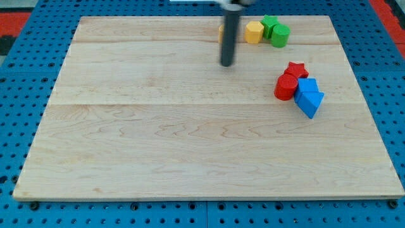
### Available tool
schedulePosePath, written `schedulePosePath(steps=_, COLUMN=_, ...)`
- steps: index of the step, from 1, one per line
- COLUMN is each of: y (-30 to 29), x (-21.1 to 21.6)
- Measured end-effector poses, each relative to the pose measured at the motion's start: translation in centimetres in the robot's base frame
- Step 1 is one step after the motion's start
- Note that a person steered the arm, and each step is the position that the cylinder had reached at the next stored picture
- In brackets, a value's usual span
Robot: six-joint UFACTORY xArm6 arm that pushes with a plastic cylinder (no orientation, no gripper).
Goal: Move the green and yellow blocks to the top right side of the board
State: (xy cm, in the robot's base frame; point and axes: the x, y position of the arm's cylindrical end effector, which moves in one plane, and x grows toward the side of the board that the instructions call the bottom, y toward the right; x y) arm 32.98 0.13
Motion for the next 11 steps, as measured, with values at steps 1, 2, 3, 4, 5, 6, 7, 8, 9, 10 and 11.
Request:
schedulePosePath(steps=1, y=-3.6, x=-4.0)
schedulePosePath(steps=2, y=-2.3, x=-7.6)
schedulePosePath(steps=3, y=3.3, x=-9.7)
schedulePosePath(steps=4, y=4.2, x=-7.6)
schedulePosePath(steps=5, y=1.7, x=-5.4)
schedulePosePath(steps=6, y=5.7, x=-5.6)
schedulePosePath(steps=7, y=8.9, x=-6.6)
schedulePosePath(steps=8, y=8.9, x=-6.6)
schedulePosePath(steps=9, y=8.9, x=-6.6)
schedulePosePath(steps=10, y=8.9, x=-6.6)
schedulePosePath(steps=11, y=9.1, x=-6.5)
